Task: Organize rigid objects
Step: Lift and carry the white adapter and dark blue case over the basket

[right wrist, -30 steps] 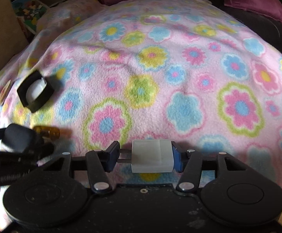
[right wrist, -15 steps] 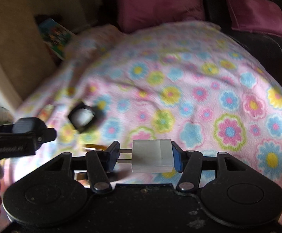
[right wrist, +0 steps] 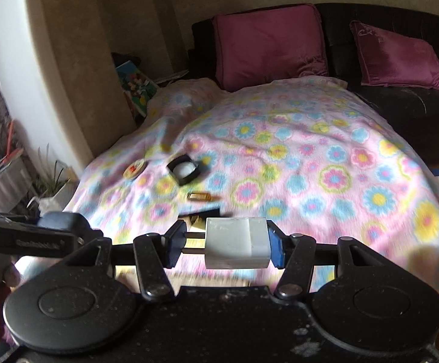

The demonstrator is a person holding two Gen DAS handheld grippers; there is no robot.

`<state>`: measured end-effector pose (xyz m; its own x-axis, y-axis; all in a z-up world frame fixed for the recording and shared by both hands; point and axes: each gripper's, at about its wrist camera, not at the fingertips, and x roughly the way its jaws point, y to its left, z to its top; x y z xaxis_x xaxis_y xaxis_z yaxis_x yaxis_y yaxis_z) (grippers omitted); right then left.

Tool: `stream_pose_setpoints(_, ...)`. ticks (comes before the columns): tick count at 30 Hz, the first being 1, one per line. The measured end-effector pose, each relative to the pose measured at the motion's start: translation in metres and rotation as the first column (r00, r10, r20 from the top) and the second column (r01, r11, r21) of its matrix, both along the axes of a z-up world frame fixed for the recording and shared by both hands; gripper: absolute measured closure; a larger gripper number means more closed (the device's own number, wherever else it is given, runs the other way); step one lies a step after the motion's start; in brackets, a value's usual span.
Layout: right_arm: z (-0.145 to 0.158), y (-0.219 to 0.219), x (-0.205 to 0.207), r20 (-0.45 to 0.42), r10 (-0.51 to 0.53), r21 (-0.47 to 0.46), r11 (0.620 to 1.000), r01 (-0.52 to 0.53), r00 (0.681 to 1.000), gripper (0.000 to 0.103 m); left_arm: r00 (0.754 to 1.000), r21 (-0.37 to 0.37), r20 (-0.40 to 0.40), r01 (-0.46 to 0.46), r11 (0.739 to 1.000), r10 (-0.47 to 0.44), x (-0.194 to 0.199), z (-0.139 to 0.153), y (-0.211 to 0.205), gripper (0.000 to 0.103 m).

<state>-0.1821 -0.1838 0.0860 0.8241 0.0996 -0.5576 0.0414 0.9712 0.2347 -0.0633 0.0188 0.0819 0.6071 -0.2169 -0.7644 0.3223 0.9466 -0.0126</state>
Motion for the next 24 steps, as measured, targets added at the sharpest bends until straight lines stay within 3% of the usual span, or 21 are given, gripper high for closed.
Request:
stream_pose_setpoints(7, -0.006, 0.022, -0.027, -0.007, 0.046, -0.041, 0.998, -0.046, 0.999, 0.048, 0.997, 0.026, -0.064, -0.038, 0.999, 0.039, -0.023, -0.027, 0.0, 0.018)
stream_pose_setpoints(15, -0.021, 0.008, -0.011, -0.134, 0.04, 0.062, 0.998, -0.031, 0.99, 0.048, 0.98, 0.043, -0.172, -0.09, 0.995, 0.096, -0.013, -0.045, 0.005, 0.018)
stream_pose_setpoints(24, -0.025, 0.036, -0.003, -0.175, 0.125, -0.055, 0.989, -0.137, 0.976, 0.048, 0.977, 0.034, -0.195, -0.082, 0.996, 0.088, -0.012, -0.048, 0.005, 0.018)
